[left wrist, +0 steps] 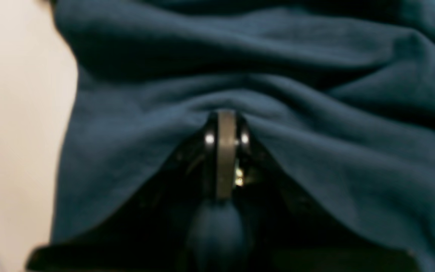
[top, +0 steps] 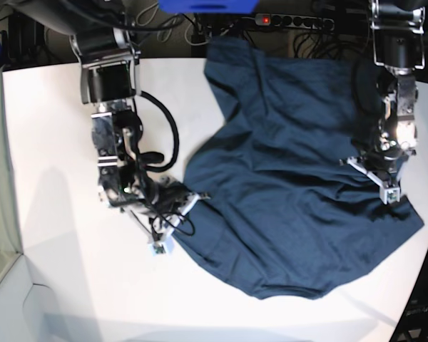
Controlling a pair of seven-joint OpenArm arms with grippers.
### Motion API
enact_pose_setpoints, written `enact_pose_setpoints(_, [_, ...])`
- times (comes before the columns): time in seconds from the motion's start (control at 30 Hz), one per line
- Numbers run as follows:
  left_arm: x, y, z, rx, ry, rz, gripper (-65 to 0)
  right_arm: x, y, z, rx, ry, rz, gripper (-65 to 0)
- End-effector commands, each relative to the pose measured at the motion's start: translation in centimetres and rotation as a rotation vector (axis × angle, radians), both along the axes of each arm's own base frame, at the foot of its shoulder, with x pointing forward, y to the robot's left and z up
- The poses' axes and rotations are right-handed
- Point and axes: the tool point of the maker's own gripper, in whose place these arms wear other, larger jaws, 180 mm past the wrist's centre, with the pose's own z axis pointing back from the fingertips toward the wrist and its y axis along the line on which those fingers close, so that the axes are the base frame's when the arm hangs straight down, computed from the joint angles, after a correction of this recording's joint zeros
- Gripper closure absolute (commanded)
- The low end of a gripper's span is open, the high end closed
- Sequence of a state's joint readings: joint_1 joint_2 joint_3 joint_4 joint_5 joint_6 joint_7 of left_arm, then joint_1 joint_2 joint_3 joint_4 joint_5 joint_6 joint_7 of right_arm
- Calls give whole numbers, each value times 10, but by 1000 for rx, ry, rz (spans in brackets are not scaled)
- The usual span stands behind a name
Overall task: Layout the t-shirt on the table in an organized manner, then fold the t-shirt properly
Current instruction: 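Pull the shirt fabric apart with both grippers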
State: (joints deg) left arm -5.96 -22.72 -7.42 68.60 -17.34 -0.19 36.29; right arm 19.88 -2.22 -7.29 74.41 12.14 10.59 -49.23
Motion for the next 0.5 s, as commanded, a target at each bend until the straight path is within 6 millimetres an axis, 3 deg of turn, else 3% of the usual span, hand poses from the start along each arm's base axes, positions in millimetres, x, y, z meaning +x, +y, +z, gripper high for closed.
enact_pose_setpoints(0.0, [24,5,28,17,-83,-5,-4,17,9,20,34,-67,-2,0])
enact_pose_setpoints(0.13, [51,-4,75,21,-209,-31,-4,32,13,7,43,-42,-10,0])
enact_pose_setpoints(0.2, [54,-14,104,27,-287,-58,-4,38,13,-1,46,-27,-16,0])
enact_pose_setpoints(0.3, [38,-29,138,36,-339,-94,-4,45,12,-14,50,-16,-30,0])
enact_pose_setpoints(0.37, [20,-43,146,22,-336,-113,-4,46,8,-26,43,8,-39,0])
enact_pose_setpoints(0.47, [-18,-53,128,-12,-257,-92,-4,38,-10,-46,10,61,-54,0])
